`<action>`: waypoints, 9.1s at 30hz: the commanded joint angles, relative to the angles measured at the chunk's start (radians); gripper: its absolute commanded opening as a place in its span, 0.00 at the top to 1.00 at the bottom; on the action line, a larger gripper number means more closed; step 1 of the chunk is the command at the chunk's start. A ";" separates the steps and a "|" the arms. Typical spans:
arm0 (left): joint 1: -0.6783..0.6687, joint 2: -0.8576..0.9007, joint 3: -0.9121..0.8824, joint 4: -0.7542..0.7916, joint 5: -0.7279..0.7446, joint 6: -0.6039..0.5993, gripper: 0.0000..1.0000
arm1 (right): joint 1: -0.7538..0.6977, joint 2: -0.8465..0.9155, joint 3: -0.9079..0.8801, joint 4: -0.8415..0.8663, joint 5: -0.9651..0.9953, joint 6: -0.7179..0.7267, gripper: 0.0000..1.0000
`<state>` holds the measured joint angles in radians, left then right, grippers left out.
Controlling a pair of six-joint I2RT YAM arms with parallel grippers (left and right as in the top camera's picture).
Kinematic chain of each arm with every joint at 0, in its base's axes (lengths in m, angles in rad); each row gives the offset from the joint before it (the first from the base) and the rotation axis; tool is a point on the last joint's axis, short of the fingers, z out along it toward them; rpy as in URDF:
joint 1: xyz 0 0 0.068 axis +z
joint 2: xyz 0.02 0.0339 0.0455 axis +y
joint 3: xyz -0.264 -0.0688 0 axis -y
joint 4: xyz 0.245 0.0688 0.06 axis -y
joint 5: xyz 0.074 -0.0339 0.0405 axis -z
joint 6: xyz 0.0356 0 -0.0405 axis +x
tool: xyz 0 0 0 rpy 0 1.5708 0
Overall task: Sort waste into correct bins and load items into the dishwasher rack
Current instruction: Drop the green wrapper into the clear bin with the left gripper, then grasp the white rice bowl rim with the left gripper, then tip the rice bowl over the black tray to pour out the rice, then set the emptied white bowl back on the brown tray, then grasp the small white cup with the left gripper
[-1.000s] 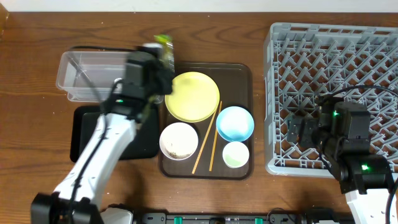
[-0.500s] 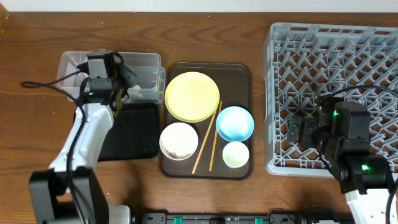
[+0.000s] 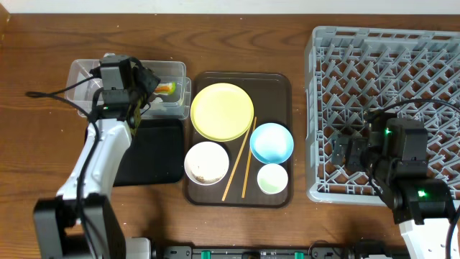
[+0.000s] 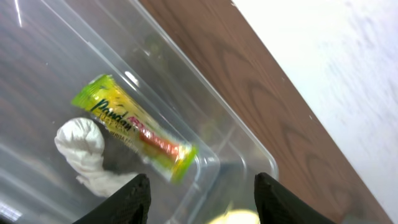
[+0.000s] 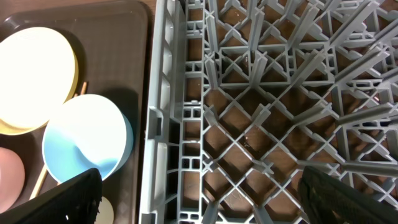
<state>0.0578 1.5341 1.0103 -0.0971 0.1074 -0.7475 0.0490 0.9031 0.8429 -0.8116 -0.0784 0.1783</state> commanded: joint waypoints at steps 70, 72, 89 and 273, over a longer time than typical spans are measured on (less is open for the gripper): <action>-0.674 0.103 -0.030 -0.524 0.008 0.369 0.94 | -0.003 -0.002 0.021 -0.036 -0.005 0.008 0.01; -0.674 0.066 -0.027 -0.536 0.008 0.369 0.93 | -0.003 -0.002 0.021 -0.036 -0.005 0.008 0.01; -0.410 -0.200 -0.026 -0.628 0.159 0.459 0.94 | -0.003 -0.002 0.021 -0.038 -0.005 0.008 0.01; -0.466 -0.203 -0.041 -0.381 0.451 0.364 0.94 | -0.003 -0.002 0.021 0.023 0.063 0.008 0.01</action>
<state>-0.4911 1.3384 0.9554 -0.5030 0.4633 -0.2836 0.0490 0.9031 0.8444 -0.7971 -0.0349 0.1787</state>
